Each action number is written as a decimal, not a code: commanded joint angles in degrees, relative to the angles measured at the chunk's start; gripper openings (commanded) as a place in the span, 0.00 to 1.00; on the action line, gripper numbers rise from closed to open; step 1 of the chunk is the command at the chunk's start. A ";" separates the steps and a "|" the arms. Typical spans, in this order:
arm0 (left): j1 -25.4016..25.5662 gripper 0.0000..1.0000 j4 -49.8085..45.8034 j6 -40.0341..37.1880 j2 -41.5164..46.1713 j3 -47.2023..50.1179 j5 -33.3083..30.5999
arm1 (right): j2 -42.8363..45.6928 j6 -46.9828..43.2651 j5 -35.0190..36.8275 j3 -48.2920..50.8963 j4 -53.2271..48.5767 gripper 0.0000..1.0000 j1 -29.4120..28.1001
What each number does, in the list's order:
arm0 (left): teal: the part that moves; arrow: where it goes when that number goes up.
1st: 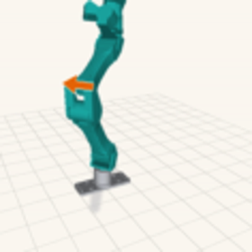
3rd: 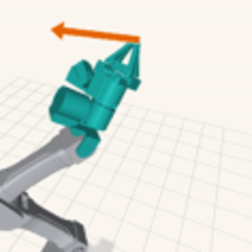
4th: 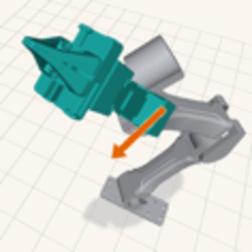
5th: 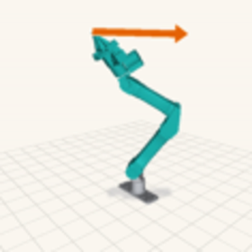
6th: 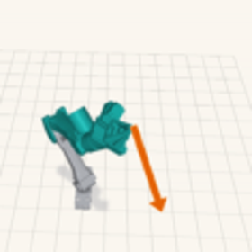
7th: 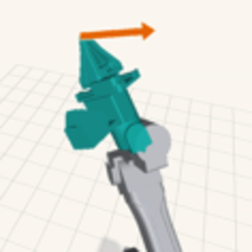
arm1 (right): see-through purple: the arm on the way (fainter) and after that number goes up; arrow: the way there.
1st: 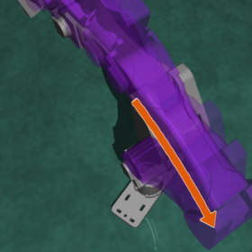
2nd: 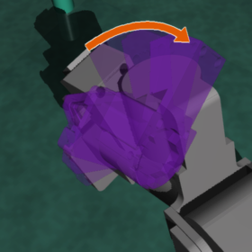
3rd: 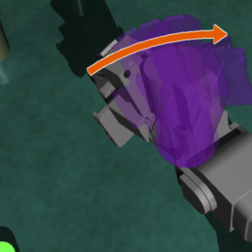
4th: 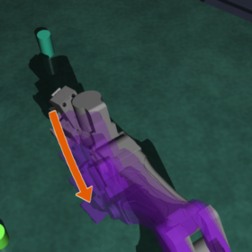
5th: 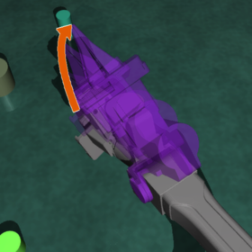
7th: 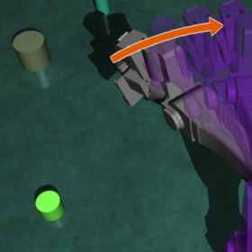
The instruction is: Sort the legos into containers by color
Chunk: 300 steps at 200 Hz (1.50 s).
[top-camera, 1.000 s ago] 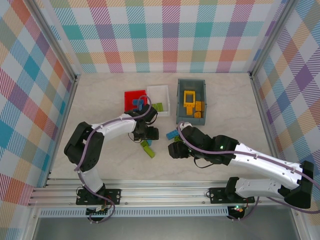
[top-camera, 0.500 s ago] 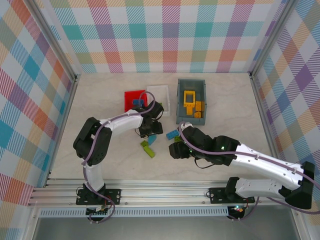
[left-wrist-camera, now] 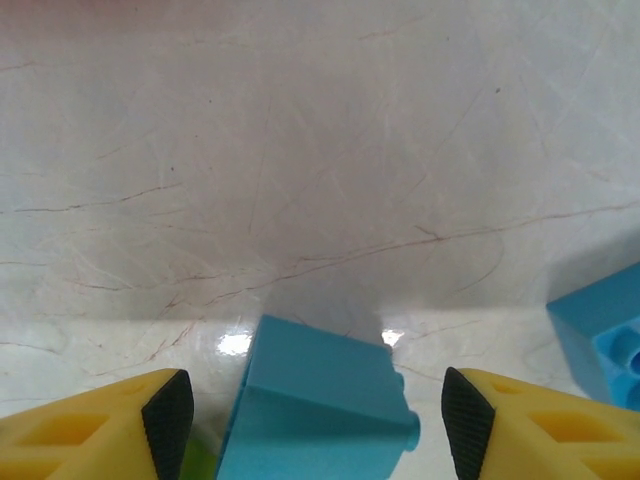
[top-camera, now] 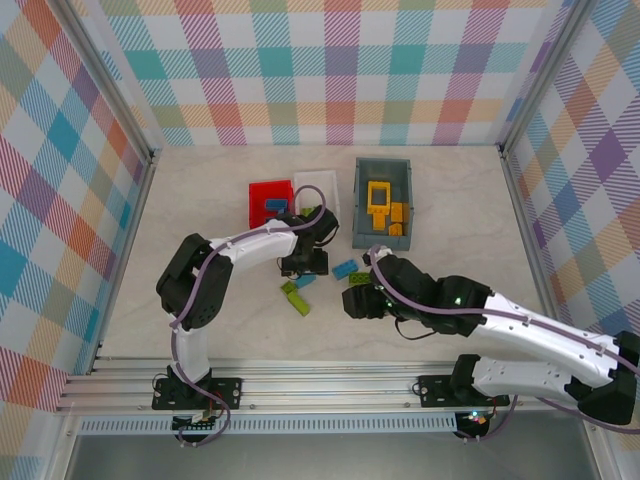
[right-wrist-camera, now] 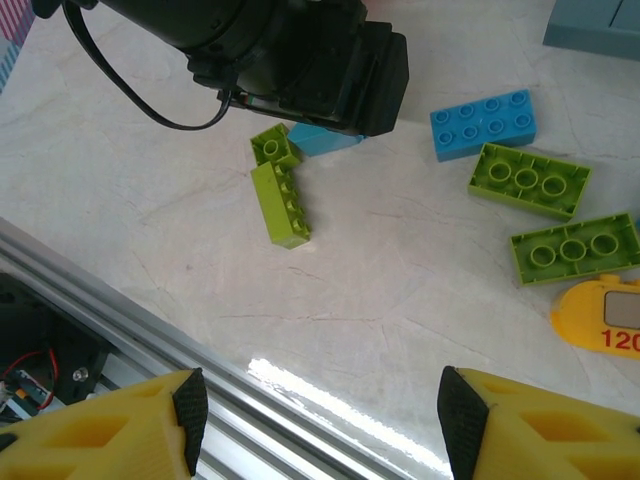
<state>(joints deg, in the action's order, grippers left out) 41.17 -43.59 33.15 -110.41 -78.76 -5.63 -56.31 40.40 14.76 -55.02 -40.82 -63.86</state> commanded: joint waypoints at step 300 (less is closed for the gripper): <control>-21.49 0.40 -11.25 -11.62 -9.73 -31.18 -6.08 | -17.91 -9.28 1.91 -6.23 36.15 0.67 -0.99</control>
<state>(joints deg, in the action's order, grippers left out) 20.53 -51.90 21.19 -114.67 -105.32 -9.91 -74.04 31.33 13.96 -59.18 -8.40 -64.53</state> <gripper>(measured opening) 0.426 0.667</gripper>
